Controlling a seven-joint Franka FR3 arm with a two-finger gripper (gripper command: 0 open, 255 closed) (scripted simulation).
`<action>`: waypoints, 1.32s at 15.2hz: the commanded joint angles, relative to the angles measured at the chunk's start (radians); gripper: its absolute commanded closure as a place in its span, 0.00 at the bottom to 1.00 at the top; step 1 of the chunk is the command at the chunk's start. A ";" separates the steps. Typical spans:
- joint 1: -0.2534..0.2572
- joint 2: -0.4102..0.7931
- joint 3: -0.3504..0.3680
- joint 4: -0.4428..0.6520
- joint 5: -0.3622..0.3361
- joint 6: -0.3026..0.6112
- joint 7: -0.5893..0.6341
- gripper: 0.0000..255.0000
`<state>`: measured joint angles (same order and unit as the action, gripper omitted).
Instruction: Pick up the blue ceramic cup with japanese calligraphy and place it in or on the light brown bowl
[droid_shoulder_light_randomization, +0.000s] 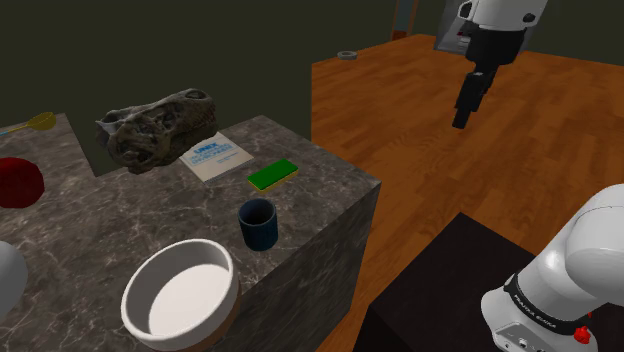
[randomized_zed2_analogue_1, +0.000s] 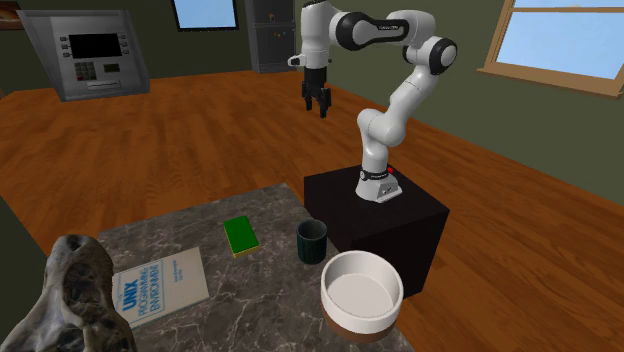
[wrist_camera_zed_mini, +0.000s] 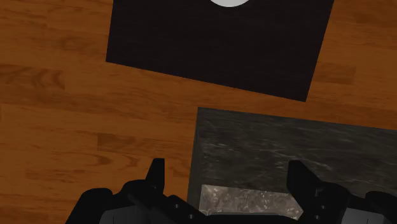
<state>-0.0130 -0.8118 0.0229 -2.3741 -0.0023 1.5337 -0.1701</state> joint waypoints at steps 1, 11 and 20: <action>0.000 0.000 0.000 0.000 0.000 0.000 0.000 0.00; 0.062 0.209 0.178 0.029 0.116 0.191 0.178 0.00; 0.092 0.473 0.330 0.156 0.137 0.343 0.341 0.00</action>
<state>0.0763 -0.3728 0.3351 -2.2393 0.1358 1.8617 0.1493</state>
